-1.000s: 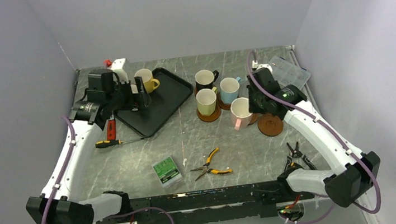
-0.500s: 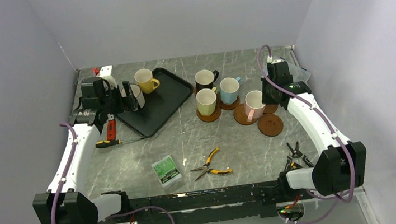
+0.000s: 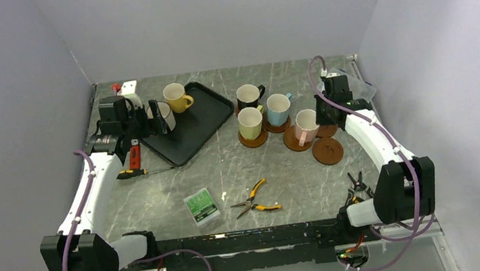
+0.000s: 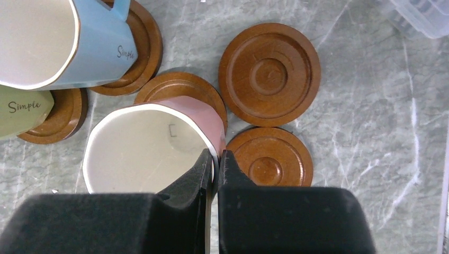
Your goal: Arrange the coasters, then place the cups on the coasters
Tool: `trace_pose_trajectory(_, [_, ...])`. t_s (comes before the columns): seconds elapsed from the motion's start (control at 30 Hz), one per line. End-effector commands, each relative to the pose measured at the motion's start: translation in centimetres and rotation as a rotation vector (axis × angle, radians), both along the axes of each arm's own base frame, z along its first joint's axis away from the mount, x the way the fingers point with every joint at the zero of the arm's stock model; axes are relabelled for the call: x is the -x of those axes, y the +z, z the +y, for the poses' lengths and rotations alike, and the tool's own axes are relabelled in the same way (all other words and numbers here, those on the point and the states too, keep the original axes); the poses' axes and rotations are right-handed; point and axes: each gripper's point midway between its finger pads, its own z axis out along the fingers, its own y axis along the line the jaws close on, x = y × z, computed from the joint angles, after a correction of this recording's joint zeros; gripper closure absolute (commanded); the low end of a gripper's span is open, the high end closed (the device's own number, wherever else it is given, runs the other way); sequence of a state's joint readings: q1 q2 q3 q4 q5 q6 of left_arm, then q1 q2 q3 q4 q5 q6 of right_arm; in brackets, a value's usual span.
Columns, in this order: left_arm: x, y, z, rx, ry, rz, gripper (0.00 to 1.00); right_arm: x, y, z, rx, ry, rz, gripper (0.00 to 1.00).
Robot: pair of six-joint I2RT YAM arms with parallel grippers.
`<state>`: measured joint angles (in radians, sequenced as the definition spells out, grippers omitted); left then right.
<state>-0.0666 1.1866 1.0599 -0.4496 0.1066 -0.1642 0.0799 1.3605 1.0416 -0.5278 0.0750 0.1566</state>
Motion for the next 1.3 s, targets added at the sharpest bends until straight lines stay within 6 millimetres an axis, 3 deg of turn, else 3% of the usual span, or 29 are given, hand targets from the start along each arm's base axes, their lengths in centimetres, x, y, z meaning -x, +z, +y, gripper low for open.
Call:
trace_pose_trajectory(0.0, [-0.5, 1.3, 0.2, -0.010, -0.006, -0.063, 0.08, -2.8, 2.4, 1.2, -0.055, 0.044, -0.139, 1.00])
trace_pose_trajectory(0.73, [-0.5, 0.9, -0.3, 0.005, -0.025, -0.049, 0.08, -3.2, 0.5, 2.6, -0.072, 0.070, -0.095, 1.00])
trace_pose_trajectory(1.27, [-0.5, 1.0, -0.2, 0.003, -0.024, -0.051, 0.08, -3.1, -0.2, 2.2, -0.025, 0.027, -0.089, 1.00])
